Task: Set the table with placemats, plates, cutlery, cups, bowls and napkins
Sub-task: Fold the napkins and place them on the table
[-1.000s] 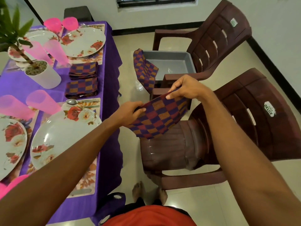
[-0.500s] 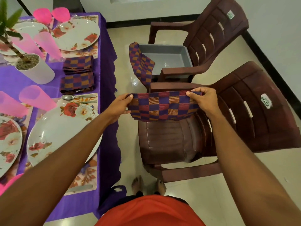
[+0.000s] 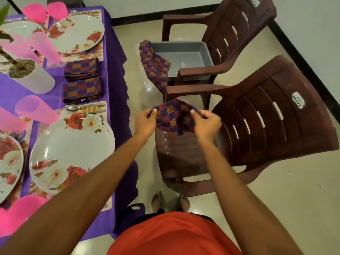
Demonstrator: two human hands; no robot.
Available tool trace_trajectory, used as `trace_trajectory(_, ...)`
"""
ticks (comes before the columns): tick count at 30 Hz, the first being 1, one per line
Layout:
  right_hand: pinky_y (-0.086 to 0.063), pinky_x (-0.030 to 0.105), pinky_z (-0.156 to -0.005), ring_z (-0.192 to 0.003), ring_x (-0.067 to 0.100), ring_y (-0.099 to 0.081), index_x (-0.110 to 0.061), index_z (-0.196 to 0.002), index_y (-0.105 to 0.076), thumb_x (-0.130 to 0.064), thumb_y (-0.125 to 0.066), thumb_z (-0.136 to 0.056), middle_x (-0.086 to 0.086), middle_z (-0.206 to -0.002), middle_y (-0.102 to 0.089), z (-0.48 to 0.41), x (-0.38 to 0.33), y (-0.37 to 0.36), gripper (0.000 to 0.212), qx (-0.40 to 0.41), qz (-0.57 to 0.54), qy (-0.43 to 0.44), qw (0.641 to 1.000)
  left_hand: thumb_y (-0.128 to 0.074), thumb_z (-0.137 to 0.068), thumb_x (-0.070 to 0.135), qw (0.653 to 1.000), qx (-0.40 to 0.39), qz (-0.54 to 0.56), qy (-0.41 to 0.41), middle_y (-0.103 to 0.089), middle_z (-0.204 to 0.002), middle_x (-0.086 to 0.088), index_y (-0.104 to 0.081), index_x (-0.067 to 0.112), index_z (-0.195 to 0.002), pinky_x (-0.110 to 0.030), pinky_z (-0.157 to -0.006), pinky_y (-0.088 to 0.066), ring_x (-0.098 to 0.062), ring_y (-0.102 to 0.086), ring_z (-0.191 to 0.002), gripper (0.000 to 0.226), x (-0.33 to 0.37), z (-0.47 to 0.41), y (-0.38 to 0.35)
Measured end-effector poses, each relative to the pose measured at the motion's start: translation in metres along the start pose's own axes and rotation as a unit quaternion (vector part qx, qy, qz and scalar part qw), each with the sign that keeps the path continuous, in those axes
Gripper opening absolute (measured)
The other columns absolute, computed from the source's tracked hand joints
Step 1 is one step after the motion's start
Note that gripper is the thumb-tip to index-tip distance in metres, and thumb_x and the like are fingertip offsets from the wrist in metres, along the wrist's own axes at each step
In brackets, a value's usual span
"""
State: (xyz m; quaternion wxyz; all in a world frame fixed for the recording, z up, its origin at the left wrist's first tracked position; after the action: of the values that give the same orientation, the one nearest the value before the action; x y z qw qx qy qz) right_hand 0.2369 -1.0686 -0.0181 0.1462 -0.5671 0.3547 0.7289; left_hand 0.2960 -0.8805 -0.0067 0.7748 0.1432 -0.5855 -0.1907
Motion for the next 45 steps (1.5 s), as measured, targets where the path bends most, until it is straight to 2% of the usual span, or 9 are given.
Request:
trace_trajectory(4,-0.038,0.003,-0.065,-0.072,0.007,-0.061,-0.009,-0.099,-0.080,-0.023,-0.072,-0.092,-0.003,-0.083,-0.069,0.037,-0.014,-0.025,0.017,-0.041,0.069,0.163,0.983,-0.049,-0.103,0.034,1.000,-0.014,0.008,-0.020,-0.074,-0.089,-0.001,-0.074,0.019,-0.099,-0.031,-0.071,-0.053,-0.015,-0.069,-0.082,0.030,0.010,0.021,-0.029)
trace_trajectory(8,-0.042,0.011,-0.066,-0.077,0.008,-0.063,-0.010,-0.106,-0.078,-0.023,-0.068,-0.095,0.000,-0.088,-0.071,0.036,-0.012,-0.026,0.020,-0.037,0.065,0.152,0.985,-0.046,-0.101,0.043,1.000,-0.002,0.000,0.002,-0.074,-0.084,0.001,-0.073,0.022,-0.091,-0.040,-0.075,-0.056,-0.017,-0.069,-0.081,0.036,0.011,0.026,-0.030)
trace_trajectory(11,-0.038,0.007,-0.067,-0.077,0.005,-0.060,-0.010,-0.107,-0.078,-0.020,-0.067,-0.095,-0.003,-0.087,-0.068,0.039,-0.013,-0.028,0.019,-0.073,0.068,0.172,0.980,-0.042,-0.100,0.044,1.000,-0.025,-0.007,-0.015,-0.073,-0.078,0.000,-0.071,0.021,-0.087,-0.049,-0.074,-0.057,-0.020,-0.070,-0.077,0.039,0.007,0.031,-0.030)
trace_trajectory(18,-0.045,0.009,-0.067,-0.080,0.006,-0.061,-0.009,-0.109,-0.076,-0.019,-0.062,-0.099,-0.004,-0.092,-0.064,0.067,-0.012,-0.044,0.019,-0.064,0.039,0.141,0.987,-0.041,-0.106,0.032,0.997,-0.040,0.062,0.020,-0.071,-0.084,0.001,-0.070,0.020,-0.095,-0.028,-0.069,-0.051,-0.014,-0.068,-0.082,0.033,0.011,0.045,-0.036)
trace_trajectory(24,-0.048,0.016,-0.067,-0.080,0.009,-0.062,-0.009,-0.113,-0.074,-0.019,-0.059,-0.101,-0.005,-0.094,-0.061,0.067,-0.011,-0.049,0.021,-0.069,0.011,0.117,0.991,-0.039,-0.106,0.028,0.991,-0.069,0.111,0.027,-0.073,-0.095,-0.003,-0.070,0.014,-0.108,-0.032,-0.083,-0.054,-0.016,-0.069,-0.092,0.034,0.008,0.045,-0.034)
trace_trajectory(32,-0.053,0.021,-0.085,-0.103,0.009,-0.062,-0.015,-0.130,-0.066,-0.021,-0.054,-0.103,-0.001,-0.119,-0.061,0.067,-0.008,-0.050,0.030,-0.167,0.012,0.110,0.980,-0.038,-0.107,0.025,0.983,-0.054,0.167,0.046,-0.070,-0.099,0.000,-0.067,0.017,-0.108,-0.014,-0.074,-0.049,-0.008,-0.066,-0.094,0.031,0.012,0.042,-0.028)
trace_trajectory(38,-0.048,0.019,-0.100,-0.121,0.008,-0.058,-0.017,-0.143,-0.055,-0.012,-0.058,-0.100,0.000,-0.134,-0.061,0.077,0.000,-0.051,0.043,-0.191,0.018,0.161,0.968,-0.040,-0.107,0.030,0.983,-0.039,0.171,0.050,-0.071,-0.099,-0.009,-0.067,0.016,-0.099,-0.025,-0.082,-0.053,-0.014,-0.068,-0.095,0.032,0.010,0.042,-0.027)
trace_trajectory(42,-0.053,0.019,-0.093,-0.109,0.006,-0.064,-0.016,-0.134,-0.063,-0.008,-0.053,-0.101,0.000,-0.120,-0.070,0.068,0.001,-0.048,0.035,-0.135,0.004,0.122,0.983,-0.039,-0.106,0.039,0.985,-0.113,0.128,0.015,-0.069,-0.106,-0.008,-0.067,0.020,-0.108,-0.029,-0.086,-0.055,-0.016,-0.068,-0.099,0.034,0.009,0.045,-0.027)
trace_trajectory(45,-0.057,0.034,-0.092,-0.101,0.009,-0.067,-0.015,-0.122,-0.069,-0.003,-0.049,-0.098,-0.001,-0.109,-0.072,0.042,0.002,-0.040,0.033,-0.140,-0.015,0.052,0.989,-0.047,-0.104,0.034,0.991,-0.088,0.096,-0.023,-0.068,-0.108,-0.001,-0.064,0.025,-0.117,-0.028,-0.089,-0.056,-0.013,-0.067,-0.101,0.023,0.007,0.039,-0.021)
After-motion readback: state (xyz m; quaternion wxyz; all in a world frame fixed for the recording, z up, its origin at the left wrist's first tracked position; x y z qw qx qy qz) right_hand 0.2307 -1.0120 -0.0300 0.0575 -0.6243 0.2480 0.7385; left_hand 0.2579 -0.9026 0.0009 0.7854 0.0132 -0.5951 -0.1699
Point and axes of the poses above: each hand's wrist, its own z-axis away from the middle knuckle, its own y-axis out of the back of the hand, x = y × z, the point moved 1 cm from there along -z, towards the middle knuckle
